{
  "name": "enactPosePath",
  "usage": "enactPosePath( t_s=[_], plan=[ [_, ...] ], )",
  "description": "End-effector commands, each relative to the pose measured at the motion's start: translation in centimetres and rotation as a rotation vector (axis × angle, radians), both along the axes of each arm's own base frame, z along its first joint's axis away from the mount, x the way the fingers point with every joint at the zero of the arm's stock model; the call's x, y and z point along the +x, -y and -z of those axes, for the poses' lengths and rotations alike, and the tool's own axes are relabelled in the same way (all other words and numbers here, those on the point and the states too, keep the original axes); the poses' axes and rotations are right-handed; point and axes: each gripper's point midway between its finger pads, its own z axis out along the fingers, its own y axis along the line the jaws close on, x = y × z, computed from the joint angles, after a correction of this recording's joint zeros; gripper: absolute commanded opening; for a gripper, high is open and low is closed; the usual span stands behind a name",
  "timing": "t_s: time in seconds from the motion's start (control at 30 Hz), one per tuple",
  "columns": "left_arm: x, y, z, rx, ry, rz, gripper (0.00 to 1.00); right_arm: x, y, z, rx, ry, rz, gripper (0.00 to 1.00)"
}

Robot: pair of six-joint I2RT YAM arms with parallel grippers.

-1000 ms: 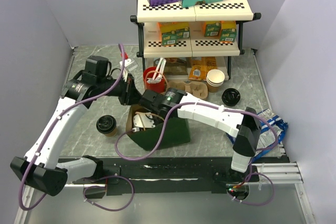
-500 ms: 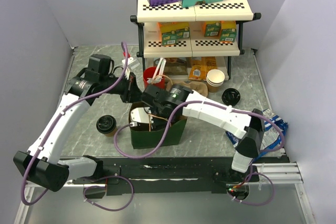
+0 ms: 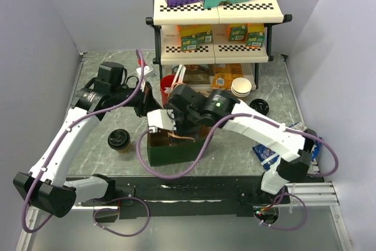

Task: Pack the takeout coffee

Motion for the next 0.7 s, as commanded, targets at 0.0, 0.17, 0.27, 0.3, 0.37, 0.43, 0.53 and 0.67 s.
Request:
enactPosePath(
  t_s=[0.0, 0.17, 0.27, 0.3, 0.37, 0.43, 0.53, 0.67],
  plan=[
    [-0.1, 0.0, 0.3, -0.001, 0.021, 0.032, 0.01, 1.1, -1.6, -5.3, 0.223, 0.070, 0.090, 0.80],
    [-0.4, 0.0, 0.6, -0.001, 0.023, 0.044, 0.01, 2.8, -2.0, -6.4, 0.276, 0.121, 0.164, 0.80],
    [-0.3, 0.0, 0.8, -0.001, 0.025, 0.039, 0.01, 4.4, -1.8, -8.2, 0.343, 0.128, 0.237, 0.80],
    [-0.3, 0.0, 0.9, 0.001, 0.025, 0.040, 0.01, 4.9, -1.8, -10.1, 0.407, 0.125, 0.266, 0.80],
    [-0.2, -0.1, 1.2, 0.008, 0.025, 0.037, 0.01, 6.0, -1.7, -11.8, 0.479, 0.073, 0.290, 0.80],
    [-0.1, -0.1, 1.4, 0.014, 0.029, 0.040, 0.01, 6.0, -1.3, -15.5, 0.601, -0.022, 0.272, 0.80],
    [0.1, -0.1, 1.5, 0.020, 0.034, 0.040, 0.01, 3.5, -2.0, -18.2, 0.706, -0.091, 0.133, 0.84],
    [0.6, -0.3, 1.7, 0.045, 0.055, 0.036, 0.01, 0.5, -1.4, -18.2, 0.734, -0.135, 0.011, 0.87]
  ],
)
